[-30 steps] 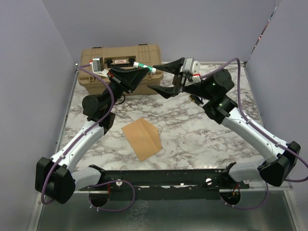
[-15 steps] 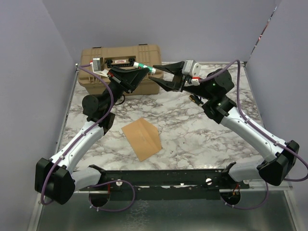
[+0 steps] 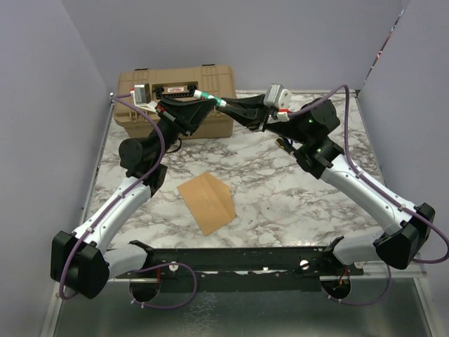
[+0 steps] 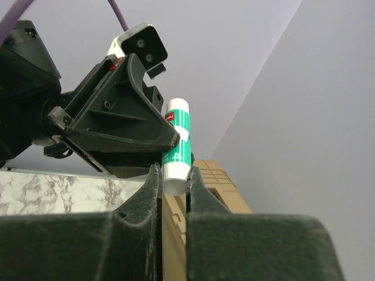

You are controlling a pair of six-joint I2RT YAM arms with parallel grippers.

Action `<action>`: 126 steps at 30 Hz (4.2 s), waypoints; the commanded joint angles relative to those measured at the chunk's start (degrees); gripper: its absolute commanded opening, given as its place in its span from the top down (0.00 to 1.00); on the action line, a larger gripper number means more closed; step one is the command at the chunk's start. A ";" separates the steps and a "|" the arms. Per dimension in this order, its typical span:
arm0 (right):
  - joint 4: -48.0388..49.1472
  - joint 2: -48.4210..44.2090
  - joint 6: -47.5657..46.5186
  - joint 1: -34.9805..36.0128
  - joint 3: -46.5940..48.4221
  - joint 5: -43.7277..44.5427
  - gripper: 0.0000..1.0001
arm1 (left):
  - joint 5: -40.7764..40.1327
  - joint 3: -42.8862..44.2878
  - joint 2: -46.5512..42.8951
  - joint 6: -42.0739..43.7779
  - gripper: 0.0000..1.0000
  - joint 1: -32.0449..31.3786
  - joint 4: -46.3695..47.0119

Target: Place the letter into the envelope and seal it

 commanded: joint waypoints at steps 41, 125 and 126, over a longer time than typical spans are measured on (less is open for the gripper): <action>-5.94 4.67 38.42 0.29 8.10 7.90 1.00 | -1.74 2.82 2.17 6.42 1.00 -0.34 6.90; 13.23 -3.30 88.80 2.41 -11.26 32.69 1.00 | 4.92 4.99 -0.43 16.75 1.00 -0.38 11.30; 14.43 -3.08 90.28 2.42 -11.61 32.22 1.00 | 5.04 4.88 -0.57 16.74 1.00 -0.37 11.63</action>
